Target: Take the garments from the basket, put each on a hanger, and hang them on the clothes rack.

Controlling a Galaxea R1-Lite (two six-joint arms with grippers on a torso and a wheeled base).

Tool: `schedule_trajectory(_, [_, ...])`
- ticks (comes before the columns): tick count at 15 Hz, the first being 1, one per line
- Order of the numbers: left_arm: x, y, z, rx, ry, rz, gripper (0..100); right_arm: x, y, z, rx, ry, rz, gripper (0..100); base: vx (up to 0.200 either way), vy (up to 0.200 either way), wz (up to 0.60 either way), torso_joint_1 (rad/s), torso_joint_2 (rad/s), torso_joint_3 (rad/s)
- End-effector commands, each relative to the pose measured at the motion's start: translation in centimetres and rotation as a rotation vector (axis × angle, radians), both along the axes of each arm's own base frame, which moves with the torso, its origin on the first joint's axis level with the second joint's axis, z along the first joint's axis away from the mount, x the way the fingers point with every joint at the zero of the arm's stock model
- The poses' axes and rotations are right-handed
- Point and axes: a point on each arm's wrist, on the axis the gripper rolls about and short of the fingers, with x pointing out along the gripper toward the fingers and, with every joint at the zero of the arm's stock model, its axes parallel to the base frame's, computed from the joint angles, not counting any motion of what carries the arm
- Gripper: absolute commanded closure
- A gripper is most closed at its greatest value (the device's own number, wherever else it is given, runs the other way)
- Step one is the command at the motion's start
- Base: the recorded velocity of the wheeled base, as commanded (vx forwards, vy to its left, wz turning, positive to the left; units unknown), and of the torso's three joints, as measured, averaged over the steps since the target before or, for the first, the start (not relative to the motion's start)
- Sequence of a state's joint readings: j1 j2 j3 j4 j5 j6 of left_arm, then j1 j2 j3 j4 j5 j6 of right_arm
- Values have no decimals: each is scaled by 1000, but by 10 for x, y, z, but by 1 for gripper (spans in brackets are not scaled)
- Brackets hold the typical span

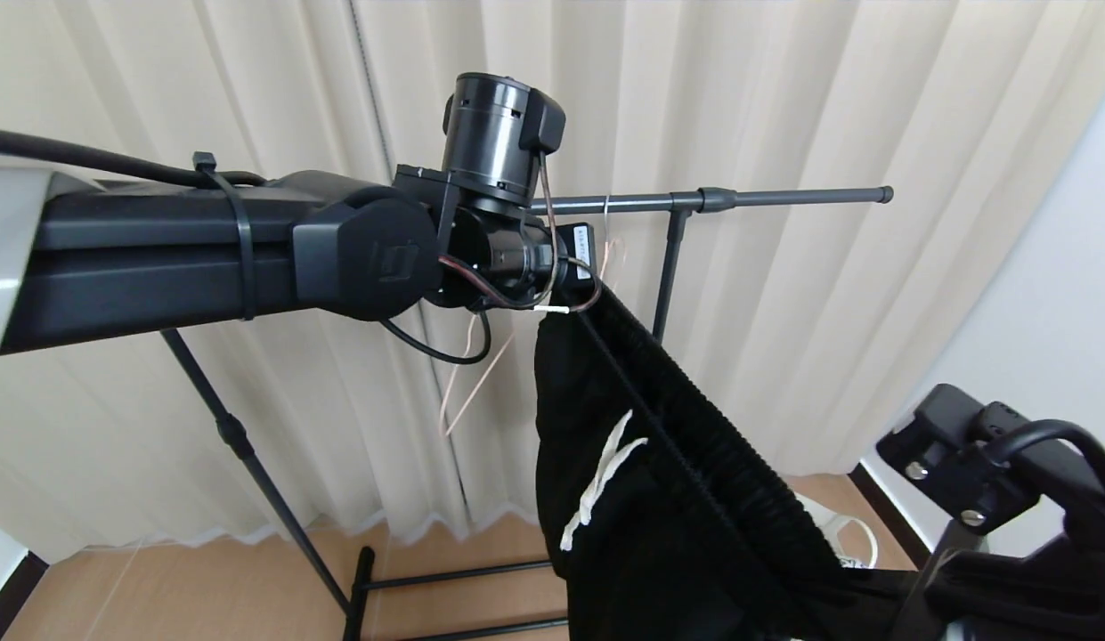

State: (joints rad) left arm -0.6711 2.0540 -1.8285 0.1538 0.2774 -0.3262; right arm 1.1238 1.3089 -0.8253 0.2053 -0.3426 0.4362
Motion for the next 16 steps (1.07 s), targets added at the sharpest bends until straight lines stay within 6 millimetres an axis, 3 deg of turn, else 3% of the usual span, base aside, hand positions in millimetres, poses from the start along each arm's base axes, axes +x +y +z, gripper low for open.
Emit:
schedule_trajectory(1, [17, -3, -10, -9, 7, 2, 100, 5, 56, -15, 35, 86, -1, 100, 0, 0, 0, 0, 0, 0])
schedule_trajectory(2, [18, -2, -10, -8, 8, 4, 100, 11, 71, -19, 71, 77, -10, 100, 0, 0, 0, 0, 0, 0])
schedule_trajectory(5, [18, -2, -11, -7, 11, 6, 100, 18, 89, -20, 154, 48, -7, 100, 0, 0, 0, 0, 0, 0])
schedule_trajectory(8, [17, -1, -10, -8, 13, 6, 100, 17, 85, -19, 165, 49, -14, 100, 0, 0, 0, 0, 0, 0])
schedule_trajectory(10, [16, 2, -8, -7, 16, 10, 100, 17, 67, -15, 148, 47, -40, 100, 0, 0, 0, 0, 0, 0])
schedule_trajectory(12, [9, 13, 1, 5, 19, 22, 100, 30, 37, -10, 87, 62, -136, 100, 0, 0, 0, 0, 0, 0])
schedule_trajectory(14, [-2, 24, 9, 43, 65, 33, 100, 50, 16, -10, 22, 47, -222, 100, 0, 0, 0, 0, 0, 0])
schedule_trajectory(16, [-23, 41, 21, 95, 130, 40, 100, 88, -11, -8, -60, -15, -334, 100, 0, 0, 0, 0, 0, 0])
